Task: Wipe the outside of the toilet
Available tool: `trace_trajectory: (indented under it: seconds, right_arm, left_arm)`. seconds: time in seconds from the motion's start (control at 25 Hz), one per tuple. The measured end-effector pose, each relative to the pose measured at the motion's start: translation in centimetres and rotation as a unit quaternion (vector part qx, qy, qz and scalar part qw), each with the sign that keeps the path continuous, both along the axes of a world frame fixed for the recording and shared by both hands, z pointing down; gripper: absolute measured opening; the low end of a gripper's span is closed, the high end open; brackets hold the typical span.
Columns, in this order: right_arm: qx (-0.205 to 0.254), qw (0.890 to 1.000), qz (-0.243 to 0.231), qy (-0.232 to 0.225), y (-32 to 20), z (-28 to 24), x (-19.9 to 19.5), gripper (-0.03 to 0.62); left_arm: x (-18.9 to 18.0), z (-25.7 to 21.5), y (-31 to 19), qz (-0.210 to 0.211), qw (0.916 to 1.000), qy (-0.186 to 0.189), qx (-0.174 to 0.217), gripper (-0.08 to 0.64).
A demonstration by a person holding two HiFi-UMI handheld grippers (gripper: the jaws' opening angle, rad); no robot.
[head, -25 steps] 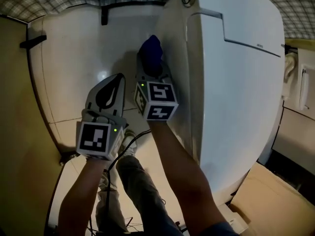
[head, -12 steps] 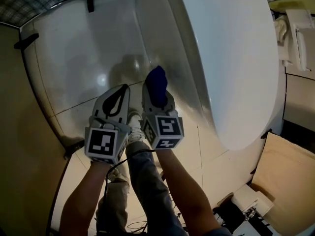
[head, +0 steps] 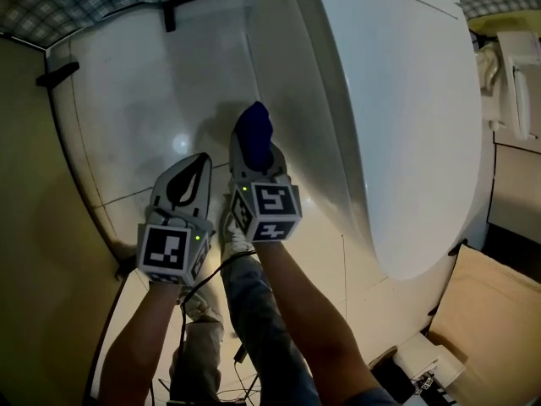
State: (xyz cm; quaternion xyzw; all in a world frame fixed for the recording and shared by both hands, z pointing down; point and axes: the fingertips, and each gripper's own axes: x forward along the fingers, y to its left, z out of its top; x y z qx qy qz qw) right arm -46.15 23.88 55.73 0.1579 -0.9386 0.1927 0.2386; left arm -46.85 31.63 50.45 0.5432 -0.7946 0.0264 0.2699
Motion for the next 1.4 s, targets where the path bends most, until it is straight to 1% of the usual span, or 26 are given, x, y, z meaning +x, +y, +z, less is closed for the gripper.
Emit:
trace_trajectory:
  seconds: [0.12,0.24,0.32,0.44,0.56,0.64,0.72,0.8,0.88,0.92,1.04,1.16,1.28,1.4]
  right_arm:
    - [-0.010,1.000,-0.012,-0.006,-1.7,1.9,-5.4,0.064]
    - [-0.009,1.000,-0.028,-0.004,-3.5,5.3,-10.7,0.064]
    - [-0.006,0.999,-0.038,-0.004,-5.1,7.8,-13.9,0.064]
    - [-0.003,0.999,-0.038,0.004,-7.2,11.1,-16.3,0.064]
    - [0.005,0.999,-0.036,0.016,-8.0,13.2,-16.2,0.064]
    - [0.006,0.999,-0.031,0.020,-7.8,14.0,-14.9,0.064]
    - [0.011,0.999,-0.032,0.024,-7.2,14.4,-12.6,0.064]
    - [0.019,0.998,-0.041,0.034,-6.2,14.6,-9.6,0.064]
    - [0.025,0.997,-0.046,0.049,-5.1,14.6,-5.7,0.064]
    - [0.026,0.997,-0.043,0.056,-4.5,14.5,-3.5,0.064]
    - [0.021,0.997,-0.019,0.078,-2.1,14.1,3.6,0.064]
    - [0.022,0.995,0.001,0.093,-0.2,13.3,10.0,0.064]
    - [0.024,0.995,0.028,0.094,0.3,12.1,14.0,0.064]
    - [0.025,0.995,0.045,0.085,1.1,10.1,15.9,0.064]
  left_arm:
    - [-3.5,0.8,-2.0,-0.019,0.9998,0.002,0.001,0.012]
    - [-7.3,3.2,-3.7,-0.038,0.9992,-0.001,0.006,0.012]
    - [-9.6,4.9,-5.0,-0.046,0.9988,-0.011,0.008,0.012]
    - [-11.9,7.3,-6.0,-0.050,0.9983,-0.027,0.013,0.012]
    - [-12.6,9.3,-5.7,-0.060,0.9979,-0.020,0.015,0.012]
    - [-11.9,10.3,-5.7,-0.053,0.9984,-0.017,0.012,0.012]
    - [-10.2,11.0,-5.7,-0.036,0.9991,-0.015,0.013,0.012]
    - [-8.1,11.4,-5.7,-0.025,0.9995,-0.011,0.014,0.012]
    - [-5.4,11.0,-5.5,-0.017,0.9998,0.003,0.011,0.012]
    - [-3.8,10.8,-5.2,-0.006,0.9999,0.009,0.009,0.012]
    - [1.2,10.1,-3.9,0.042,0.9990,0.017,-0.001,0.012]
    - [5.6,9.3,-2.3,0.078,0.9968,0.018,-0.010,0.012]
    - [8.1,7.8,-1.0,0.095,0.9953,0.016,-0.011,0.012]
    - [10.0,5.9,0.0,0.109,0.9939,0.009,-0.017,0.012]
